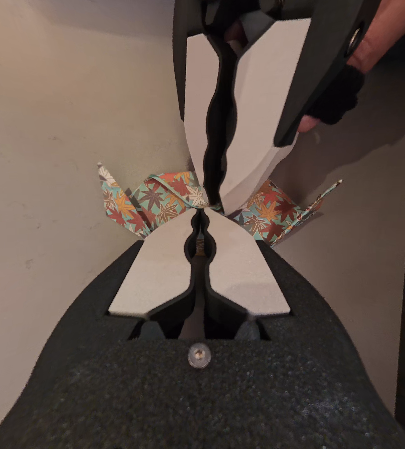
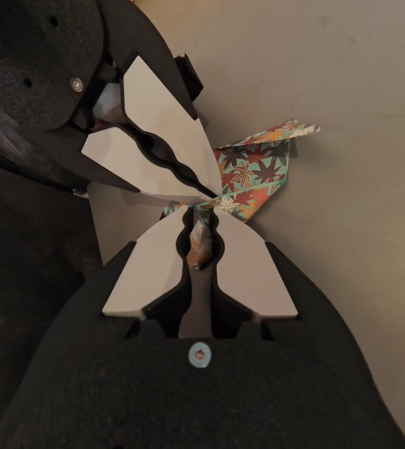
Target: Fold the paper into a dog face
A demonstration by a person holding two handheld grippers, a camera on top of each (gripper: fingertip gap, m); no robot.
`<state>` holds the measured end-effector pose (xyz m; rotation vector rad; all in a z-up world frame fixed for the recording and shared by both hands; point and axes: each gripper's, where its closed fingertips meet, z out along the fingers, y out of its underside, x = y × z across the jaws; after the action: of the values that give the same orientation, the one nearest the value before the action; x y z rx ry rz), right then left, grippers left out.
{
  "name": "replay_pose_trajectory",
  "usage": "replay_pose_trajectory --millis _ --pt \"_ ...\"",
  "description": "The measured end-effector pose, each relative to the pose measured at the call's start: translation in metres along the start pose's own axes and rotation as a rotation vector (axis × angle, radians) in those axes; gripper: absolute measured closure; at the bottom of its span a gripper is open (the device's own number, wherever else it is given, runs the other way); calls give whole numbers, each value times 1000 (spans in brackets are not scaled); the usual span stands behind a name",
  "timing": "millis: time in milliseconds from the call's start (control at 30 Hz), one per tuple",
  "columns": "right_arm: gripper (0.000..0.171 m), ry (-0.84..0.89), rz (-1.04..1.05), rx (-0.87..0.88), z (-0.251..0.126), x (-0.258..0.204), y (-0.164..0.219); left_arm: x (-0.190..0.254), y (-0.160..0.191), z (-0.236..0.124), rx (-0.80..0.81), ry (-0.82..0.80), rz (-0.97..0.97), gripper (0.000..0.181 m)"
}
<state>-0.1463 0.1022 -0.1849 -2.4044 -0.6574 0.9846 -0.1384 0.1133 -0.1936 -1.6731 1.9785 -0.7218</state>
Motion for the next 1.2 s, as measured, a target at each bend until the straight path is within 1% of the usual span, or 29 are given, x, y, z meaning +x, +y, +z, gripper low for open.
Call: replay_pose_trajectory --millis 133,267,333,500,800,1000,1100,1133,1167,1200 --pt "159 6 -6 7 0 0 0 -8 5 -9 -28 -30 7 181" --pt "159 4 -4 10 0 0 0 -9 -10 -17 44 1 -39 181" --pt "159 3 -6 9 0 0 0 -4 -13 -15 49 26 -38 181" --pt "159 -1 -3 20 0 -1 -1 2 -8 -4 11 33 -19 181" --pt "159 -6 0 26 0 -1 -1 4 0 0 -31 29 -21 181" --pt "156 -69 16 54 -2 -7 -2 3 0 0 -28 28 -28 181" --pt "160 -104 16 90 -12 -8 -9 3 0 1 -25 30 -33 181" --pt "163 -100 3 115 -17 -7 -14 3 0 1 -24 29 -33 181" --pt "171 -80 -21 138 -22 -4 -19 3 0 1 -25 29 -33 181" --pt "171 -54 -64 154 -25 0 -24 3 0 1 -25 27 -33 181"
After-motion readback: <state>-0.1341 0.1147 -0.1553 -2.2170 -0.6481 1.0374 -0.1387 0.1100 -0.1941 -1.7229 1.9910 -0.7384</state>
